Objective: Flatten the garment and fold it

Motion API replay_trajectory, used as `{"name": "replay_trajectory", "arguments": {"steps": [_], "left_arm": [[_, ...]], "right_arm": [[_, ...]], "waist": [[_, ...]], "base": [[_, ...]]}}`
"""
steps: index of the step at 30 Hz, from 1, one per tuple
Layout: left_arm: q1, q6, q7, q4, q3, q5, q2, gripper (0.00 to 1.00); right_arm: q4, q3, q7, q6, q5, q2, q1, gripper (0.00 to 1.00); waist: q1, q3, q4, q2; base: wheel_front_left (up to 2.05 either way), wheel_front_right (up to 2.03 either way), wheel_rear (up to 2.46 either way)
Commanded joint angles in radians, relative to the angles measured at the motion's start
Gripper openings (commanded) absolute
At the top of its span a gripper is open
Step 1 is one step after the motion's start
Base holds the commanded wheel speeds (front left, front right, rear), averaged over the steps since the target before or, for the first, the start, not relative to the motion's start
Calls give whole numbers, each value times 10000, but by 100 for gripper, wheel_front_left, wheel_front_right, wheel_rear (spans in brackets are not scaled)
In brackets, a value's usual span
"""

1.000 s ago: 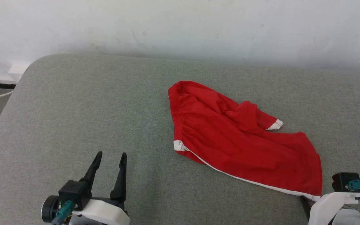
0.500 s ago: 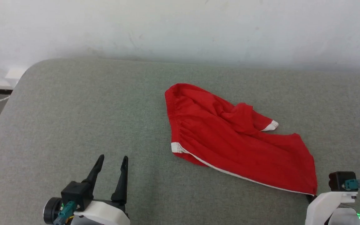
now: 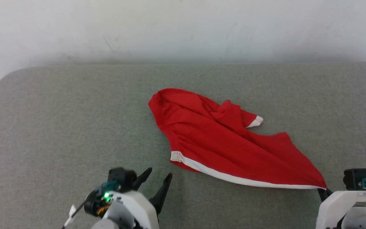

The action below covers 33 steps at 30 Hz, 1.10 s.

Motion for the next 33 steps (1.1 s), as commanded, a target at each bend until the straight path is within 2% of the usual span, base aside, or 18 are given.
{"name": "replay_trajectory", "arguments": {"steps": [1,7,21,22,23,24,25,33], "left_arm": [[-434,-69,202,210,-101,-58,-26,100],[-1496,-220,638,842,-569,-395,-7,100],[-2707,-273,658,1591,-1701,-1263,367,100],[-2726,-274,656,1612,-1795,-1316,397,89],[-2745,-274,635,1623,-1878,-1369,429,31],[-2745,-274,635,1623,-1878,-1369,429,31],[-2766,-274,591,1598,-1989,-1437,465,0],[-2758,-275,-89,1272,-2333,-1458,959,0]], "right_arm": [[-112,82,5,-11,88,18,43,0],[-225,282,3,-11,164,18,-91,0],[-147,316,-155,-11,210,18,-272,0],[-132,314,-168,-11,213,18,-277,0],[-118,312,-177,-11,213,18,-280,0],[-118,312,-177,-11,213,18,-280,0],[-105,310,-185,-11,212,18,-286,0],[-277,142,-495,-11,219,18,-441,0]], "waist": [[-1,242,-195,-1],[-1,518,-415,-1],[-1,866,-555,-1],[-1,866,-551,-1],[-1,864,-543,-1],[-1,864,-543,-1],[-1,863,-535,-1],[-1,611,-335,-1]], "base": [[0,0,0],[0,0,0],[0,0,0],[0,0,0],[0,0,0],[0,0,0],[0,0,0],[0,0,0]]}}
